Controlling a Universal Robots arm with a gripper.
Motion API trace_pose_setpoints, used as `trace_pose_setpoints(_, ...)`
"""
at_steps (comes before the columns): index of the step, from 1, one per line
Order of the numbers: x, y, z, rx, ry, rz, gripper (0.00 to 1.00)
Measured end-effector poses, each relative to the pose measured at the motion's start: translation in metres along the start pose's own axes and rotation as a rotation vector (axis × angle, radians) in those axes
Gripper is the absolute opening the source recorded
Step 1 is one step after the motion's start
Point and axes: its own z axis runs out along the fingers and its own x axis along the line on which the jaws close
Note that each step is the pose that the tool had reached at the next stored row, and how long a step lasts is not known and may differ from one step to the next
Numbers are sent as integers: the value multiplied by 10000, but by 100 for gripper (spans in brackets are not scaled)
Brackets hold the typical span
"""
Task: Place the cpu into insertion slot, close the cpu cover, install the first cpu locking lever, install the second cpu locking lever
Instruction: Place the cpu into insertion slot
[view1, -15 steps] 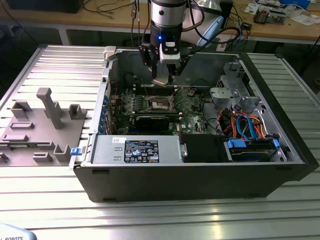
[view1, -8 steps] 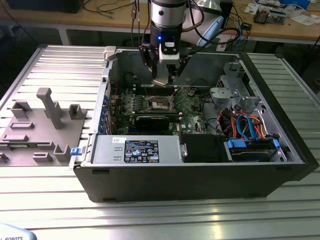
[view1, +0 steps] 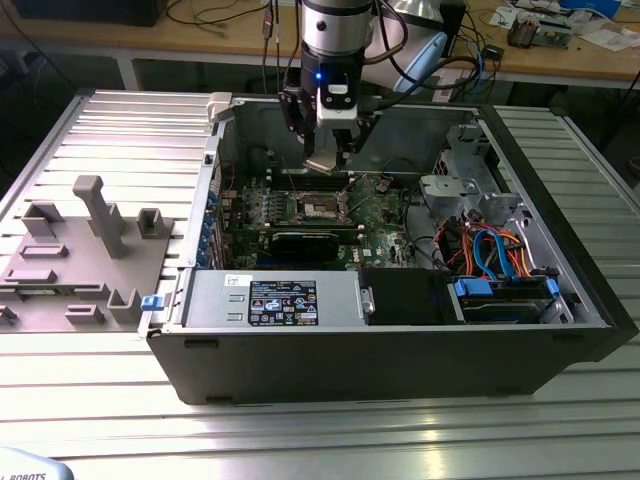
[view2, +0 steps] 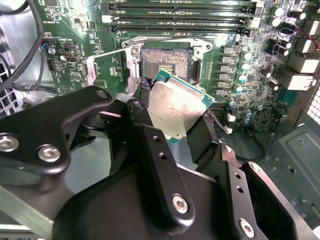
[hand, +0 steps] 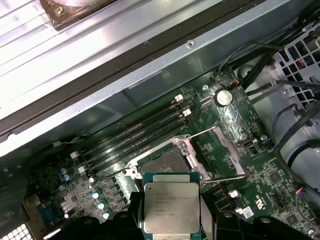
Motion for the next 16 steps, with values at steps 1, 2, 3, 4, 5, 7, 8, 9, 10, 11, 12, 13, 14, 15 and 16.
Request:
trace_pose_setpoints(1,0,0,0,1,-2,21,55)
trace_pose_setpoints(2,0,0,2,2,-4,54,55)
trace_pose_setpoints(3,0,0,2,3,-6,77,55)
trace_pose_setpoints(4,0,0,3,5,-7,93,55)
trace_pose_setpoints(5,0,0,3,7,-9,114,55)
trace_pose_setpoints(7,0,0,5,8,-12,156,55)
trace_pose_setpoints(8,0,0,5,9,-13,171,55)
trace_pose_setpoints(9,0,0,6,8,-14,194,55)
trace_pose_setpoints(10,0,0,7,8,-15,210,55)
trace_pose_setpoints(11,0,0,8,9,-16,233,55)
trace_pose_setpoints(12,0,0,10,10,-18,262,55)
trace_pose_setpoints(13,0,0,12,17,-24,304,55)
trace_pose_setpoints(14,0,-1,12,18,-25,329,55)
trace_pose_setpoints(15,0,-1,12,18,-25,346,55)
trace_pose_setpoints(16,0,-1,13,19,-27,363,55)
